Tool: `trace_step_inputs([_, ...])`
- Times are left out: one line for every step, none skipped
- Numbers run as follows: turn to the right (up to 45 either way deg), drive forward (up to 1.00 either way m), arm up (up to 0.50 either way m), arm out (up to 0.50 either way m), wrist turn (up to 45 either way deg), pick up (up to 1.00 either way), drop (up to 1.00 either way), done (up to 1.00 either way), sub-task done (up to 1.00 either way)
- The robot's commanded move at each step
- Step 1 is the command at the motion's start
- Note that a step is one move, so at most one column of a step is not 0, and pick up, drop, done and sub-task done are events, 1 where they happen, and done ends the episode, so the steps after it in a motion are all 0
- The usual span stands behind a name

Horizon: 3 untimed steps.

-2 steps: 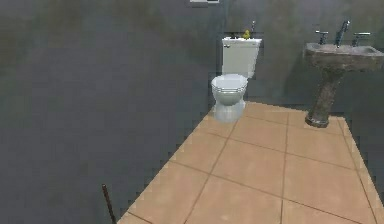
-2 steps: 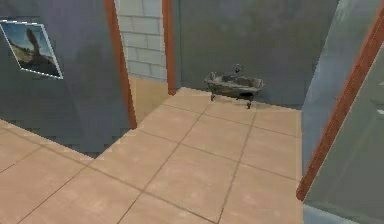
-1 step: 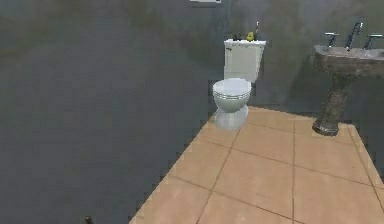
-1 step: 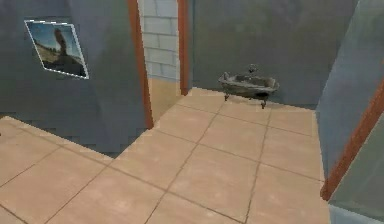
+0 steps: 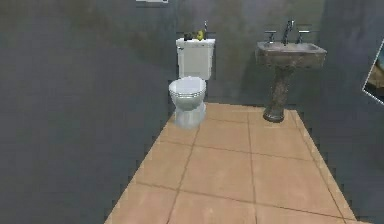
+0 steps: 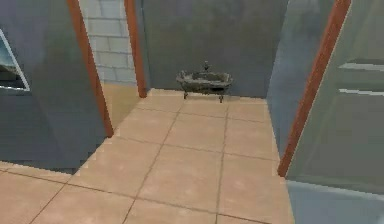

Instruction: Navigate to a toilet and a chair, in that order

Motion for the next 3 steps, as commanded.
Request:
trace_step_inputs([0.0, 1.0, 0.0, 0.0, 0.0, 0.0, 0.0, 0.0, 0.0])
trace_step_inputs([0.0, 0.45, 0.0, 0.0, 0.0, 0.0, 0.0, 0.0, 0.0])
trace_step_inputs([0.0, 0.0, 0.0, 0.0, 0.0, 0.0, 0.0, 0.0, 1.0])
